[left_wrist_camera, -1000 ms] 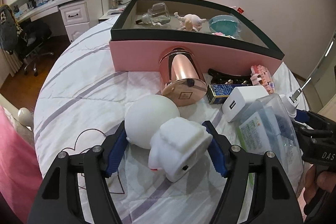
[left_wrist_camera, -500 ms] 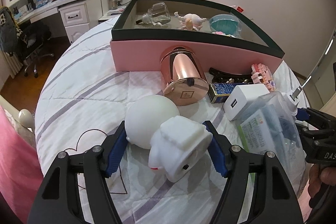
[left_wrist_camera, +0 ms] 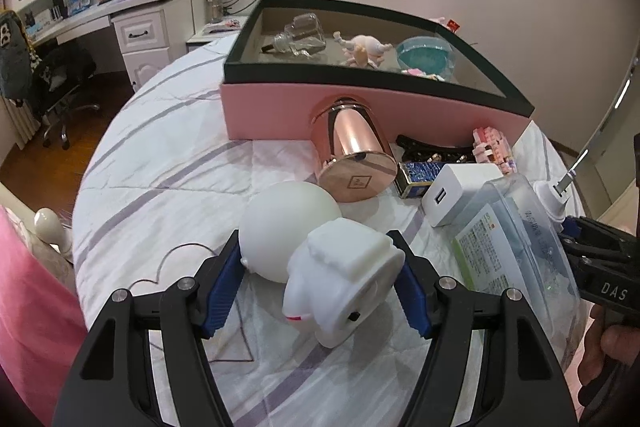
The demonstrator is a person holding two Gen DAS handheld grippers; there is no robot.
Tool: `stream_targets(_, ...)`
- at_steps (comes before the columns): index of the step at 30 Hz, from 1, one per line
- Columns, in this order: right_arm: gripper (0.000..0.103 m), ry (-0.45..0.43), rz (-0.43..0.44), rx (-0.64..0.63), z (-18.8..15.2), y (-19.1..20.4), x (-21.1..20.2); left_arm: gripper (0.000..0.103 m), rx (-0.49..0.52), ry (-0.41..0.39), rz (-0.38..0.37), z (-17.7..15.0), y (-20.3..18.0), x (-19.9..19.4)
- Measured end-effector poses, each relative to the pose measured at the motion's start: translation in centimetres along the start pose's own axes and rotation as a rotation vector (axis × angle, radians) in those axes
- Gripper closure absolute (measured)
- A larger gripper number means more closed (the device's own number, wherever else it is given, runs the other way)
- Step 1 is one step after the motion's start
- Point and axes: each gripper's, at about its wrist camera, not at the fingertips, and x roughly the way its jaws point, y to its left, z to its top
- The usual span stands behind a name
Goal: Organize rigid objects
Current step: 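Close the left gripper on the white lamp while the right gripper closes on the plug, then carry the lamp with the left gripper while the right gripper carries the plug into the box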
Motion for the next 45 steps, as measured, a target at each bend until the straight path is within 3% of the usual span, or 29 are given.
stream_targets(15, 0.049, -0.054, 0.020, 0.009, 1.1, 0.0, -3.1, 0.033, -0.008, -0.056, -0.009, 1.3, 0.5, -2.7)
stream_targets(21, 0.049, -0.098, 0.032, -0.013, 3.0, 0.6, -4.6, 0.033, 0.006, -0.085, -0.012, 2.5, 0.1, -3.5)
stream_targets(28, 0.049, -0.172, 0.030, -0.051, 7.4, 1.1, -5.6, 0.033, 0.043, -0.155, -0.008, 7.1, -0.4, -4.3)
stream_targets(35, 0.049, -0.216, 0.021, -0.070, 14.3, 0.8, -3.8, 0.033, 0.087, -0.223, -0.002, 14.5, -1.2, -2.9)
stream_targets(45, 0.049, -0.123, -0.048, -0.015, 21.8, -2.9, 5.0, 0.033, 0.122, -0.131, 0.012, 23.3, -2.1, 6.5)
